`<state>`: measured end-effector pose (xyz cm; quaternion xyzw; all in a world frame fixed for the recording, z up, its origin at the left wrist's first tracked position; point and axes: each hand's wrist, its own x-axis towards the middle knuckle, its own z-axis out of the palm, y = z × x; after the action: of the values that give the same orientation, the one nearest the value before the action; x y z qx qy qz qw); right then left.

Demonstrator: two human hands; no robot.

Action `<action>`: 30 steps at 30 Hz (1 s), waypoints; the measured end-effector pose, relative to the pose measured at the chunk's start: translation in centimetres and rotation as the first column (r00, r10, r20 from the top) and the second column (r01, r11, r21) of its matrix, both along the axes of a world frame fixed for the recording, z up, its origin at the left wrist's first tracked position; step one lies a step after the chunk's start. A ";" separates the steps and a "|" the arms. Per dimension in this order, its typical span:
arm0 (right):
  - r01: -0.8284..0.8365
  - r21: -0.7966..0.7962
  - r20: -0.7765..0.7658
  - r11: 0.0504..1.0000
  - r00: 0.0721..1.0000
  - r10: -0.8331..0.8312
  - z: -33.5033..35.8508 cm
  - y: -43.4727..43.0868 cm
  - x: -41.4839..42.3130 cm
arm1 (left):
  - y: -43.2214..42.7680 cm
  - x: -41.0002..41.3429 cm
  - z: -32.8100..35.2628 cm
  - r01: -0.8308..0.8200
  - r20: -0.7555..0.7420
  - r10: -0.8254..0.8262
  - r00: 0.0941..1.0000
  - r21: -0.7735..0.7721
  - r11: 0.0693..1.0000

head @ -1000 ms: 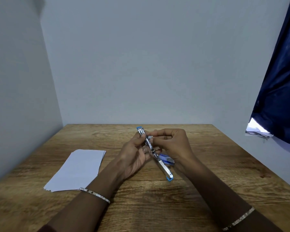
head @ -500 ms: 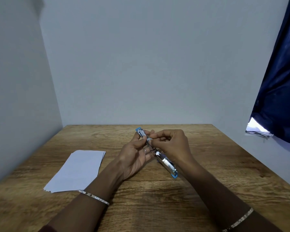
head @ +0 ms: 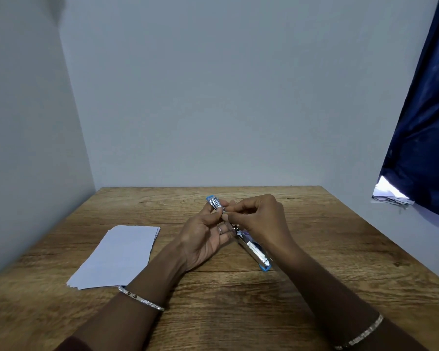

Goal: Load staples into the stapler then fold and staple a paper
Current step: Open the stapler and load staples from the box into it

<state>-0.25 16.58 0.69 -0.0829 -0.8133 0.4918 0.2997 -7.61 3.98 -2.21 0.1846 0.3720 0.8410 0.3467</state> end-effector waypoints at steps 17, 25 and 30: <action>0.045 0.288 -0.048 0.957 0.998 -0.033 -0.1 -0.5 -0.3 | 0.0 -0.1 0.2 -0.013 0.178 0.002 0.984 0.059 0.998; 0.013 0.370 0.025 0.929 0.999 -0.024 -0.2 -0.5 -0.3 | -0.1 -0.3 0.0 -0.037 0.163 0.025 0.986 0.070 0.997; -0.081 0.329 0.053 0.941 0.996 0.067 -0.1 -0.4 -0.3 | 0.1 -0.2 -0.1 -0.010 0.118 0.004 0.993 0.052 0.999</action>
<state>-0.55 16.18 0.60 -0.0110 -0.8929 0.3572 0.2738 -7.85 4.06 -2.30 0.1425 0.3295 0.8610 0.3603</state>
